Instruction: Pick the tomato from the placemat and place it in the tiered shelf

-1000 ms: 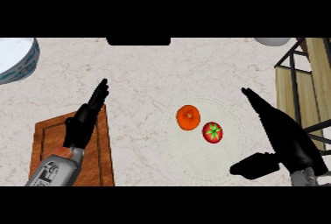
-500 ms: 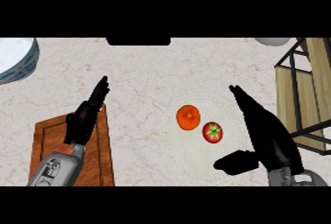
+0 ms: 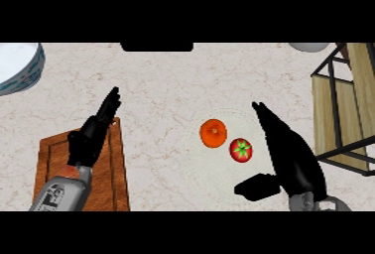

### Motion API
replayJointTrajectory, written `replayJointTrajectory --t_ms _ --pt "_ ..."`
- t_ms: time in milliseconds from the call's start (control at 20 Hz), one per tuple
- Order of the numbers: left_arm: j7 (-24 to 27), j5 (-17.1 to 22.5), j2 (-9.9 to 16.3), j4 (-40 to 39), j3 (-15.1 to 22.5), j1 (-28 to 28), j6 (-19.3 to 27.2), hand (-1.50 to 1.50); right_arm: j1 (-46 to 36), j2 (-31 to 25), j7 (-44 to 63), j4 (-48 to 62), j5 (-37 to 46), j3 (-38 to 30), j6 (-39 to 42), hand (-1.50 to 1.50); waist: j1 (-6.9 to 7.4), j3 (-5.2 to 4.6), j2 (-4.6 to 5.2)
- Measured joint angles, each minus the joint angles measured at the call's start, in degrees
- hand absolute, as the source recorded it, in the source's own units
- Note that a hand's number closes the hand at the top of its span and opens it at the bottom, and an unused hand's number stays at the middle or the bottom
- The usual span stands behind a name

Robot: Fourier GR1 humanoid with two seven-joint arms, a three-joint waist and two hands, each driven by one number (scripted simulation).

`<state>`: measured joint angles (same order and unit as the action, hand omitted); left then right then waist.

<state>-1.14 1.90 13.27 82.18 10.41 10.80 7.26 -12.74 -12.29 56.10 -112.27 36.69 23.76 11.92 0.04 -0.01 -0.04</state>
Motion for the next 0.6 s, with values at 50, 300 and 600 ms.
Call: replayJointTrajectory --t_ms 50,300,600 --pt "0.4 -0.2 -0.1 0.0 -0.4 -0.4 -0.4 0.0 -0.3 0.2 -0.3 0.5 0.0 -0.9 0.4 -1.5 0.0 0.01 0.01" --pt "0.7 -1.8 -1.7 -0.4 -1.0 -0.6 -0.9 0.0 0.4 2.5 -0.8 2.6 3.0 -1.0 0.8 -1.5 -0.03 0.0 0.01" --pt "0.5 -3.2 -2.3 -0.7 -3.0 -0.1 -2.9 0.0 1.6 4.8 -2.4 5.7 6.2 -1.4 1.4 -1.5 -0.03 0.02 0.03"
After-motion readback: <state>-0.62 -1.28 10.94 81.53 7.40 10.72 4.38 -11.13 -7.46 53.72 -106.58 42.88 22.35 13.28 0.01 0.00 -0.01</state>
